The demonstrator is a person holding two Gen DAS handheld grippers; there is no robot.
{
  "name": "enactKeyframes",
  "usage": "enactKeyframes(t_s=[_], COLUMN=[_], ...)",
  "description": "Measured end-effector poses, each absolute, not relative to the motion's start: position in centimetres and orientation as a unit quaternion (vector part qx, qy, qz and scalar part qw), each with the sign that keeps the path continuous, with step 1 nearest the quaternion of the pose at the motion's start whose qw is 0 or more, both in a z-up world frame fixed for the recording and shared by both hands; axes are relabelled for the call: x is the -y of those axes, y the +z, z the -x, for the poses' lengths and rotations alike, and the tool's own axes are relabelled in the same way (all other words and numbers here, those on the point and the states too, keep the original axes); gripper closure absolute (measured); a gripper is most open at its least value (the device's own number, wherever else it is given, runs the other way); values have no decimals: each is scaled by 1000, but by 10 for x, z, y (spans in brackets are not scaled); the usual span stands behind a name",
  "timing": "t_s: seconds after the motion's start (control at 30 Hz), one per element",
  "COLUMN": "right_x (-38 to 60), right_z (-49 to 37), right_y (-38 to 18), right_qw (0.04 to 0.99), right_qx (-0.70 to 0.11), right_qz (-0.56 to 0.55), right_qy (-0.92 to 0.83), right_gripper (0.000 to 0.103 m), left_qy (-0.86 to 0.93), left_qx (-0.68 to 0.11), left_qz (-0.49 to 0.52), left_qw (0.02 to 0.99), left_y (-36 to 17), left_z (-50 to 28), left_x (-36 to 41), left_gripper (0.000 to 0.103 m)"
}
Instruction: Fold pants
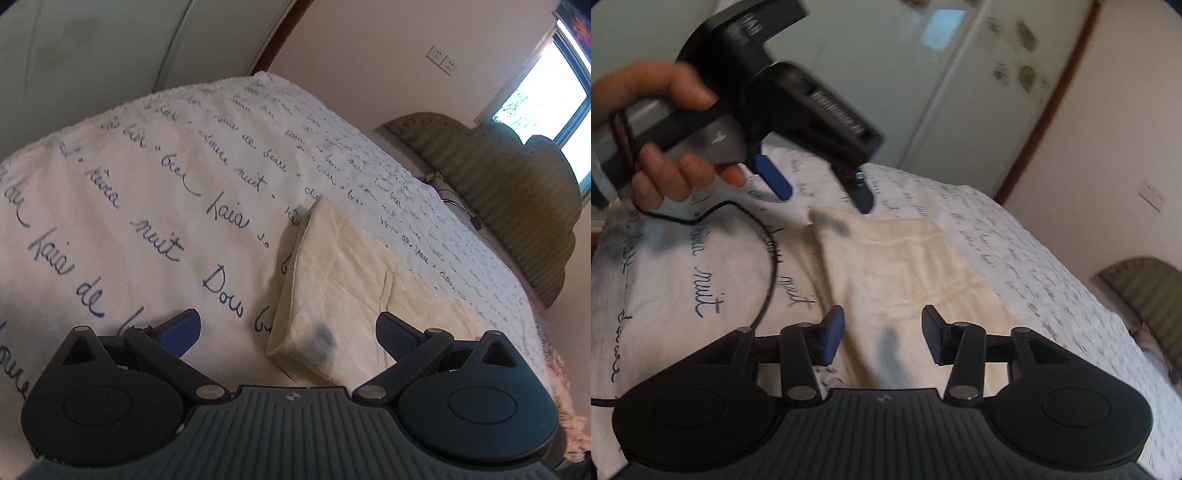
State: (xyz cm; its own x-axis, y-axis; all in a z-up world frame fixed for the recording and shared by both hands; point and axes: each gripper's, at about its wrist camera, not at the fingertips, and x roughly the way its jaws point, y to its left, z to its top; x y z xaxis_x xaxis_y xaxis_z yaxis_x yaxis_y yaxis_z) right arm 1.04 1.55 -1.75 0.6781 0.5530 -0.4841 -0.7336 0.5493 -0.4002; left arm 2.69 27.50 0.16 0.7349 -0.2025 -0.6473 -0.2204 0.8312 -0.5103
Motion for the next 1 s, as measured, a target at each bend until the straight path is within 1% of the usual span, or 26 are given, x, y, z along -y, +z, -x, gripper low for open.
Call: enactKeyframes(t_s=[0.07,0.13,0.23,0.27,0.3,0.33,0.53,0.8,0.83,0.9,0.93,0.97,1.0], right_x=[-27,-31,-42,-44,-46,-46,-37,-58,-62,-67,-68,-69,-68], right_z=[-9,-8,-12,-15,-18,-19,-29,-32,-33,-34,-35,-36,-36], right_y=[-24,-27,-36,-38,-39,-38,-26,-43,-46,-50,-50,-49,-48], right_qw=[855,851,859,862,866,873,900,873,872,872,871,871,870], right_qx=[-159,-160,-144,-132,-125,-118,-104,-117,-114,-106,-104,-101,-99], right_qz=[319,322,362,376,380,375,324,372,374,378,379,378,380], right_qy=[376,382,333,314,299,290,271,294,295,293,295,297,297], right_gripper=[50,50,49,46,34,31,30,29,29,31,32,47,66], left_qy=[-21,-32,-34,-40,-49,-61,-131,-124,-122,-116,-111,-107,-102], left_qx=[-373,-379,-385,-384,-384,-385,-385,-382,-381,-380,-381,-385,-390], left_qz=[320,334,340,346,353,362,441,470,473,469,459,443,431], left_qw=[871,863,857,855,852,847,800,786,785,789,795,802,807], left_y=[-5,-11,-17,-19,-20,-22,-39,-51,-53,-52,-51,-49,-49], left_z=[-30,-36,-45,-47,-50,-53,-85,-108,-111,-114,-115,-116,-117], left_x=[-278,-279,-277,-277,-276,-276,-271,-271,-272,-273,-272,-270,-270], left_gripper=[1,1,1,1,1,1,1,1,3,9,20,37,47])
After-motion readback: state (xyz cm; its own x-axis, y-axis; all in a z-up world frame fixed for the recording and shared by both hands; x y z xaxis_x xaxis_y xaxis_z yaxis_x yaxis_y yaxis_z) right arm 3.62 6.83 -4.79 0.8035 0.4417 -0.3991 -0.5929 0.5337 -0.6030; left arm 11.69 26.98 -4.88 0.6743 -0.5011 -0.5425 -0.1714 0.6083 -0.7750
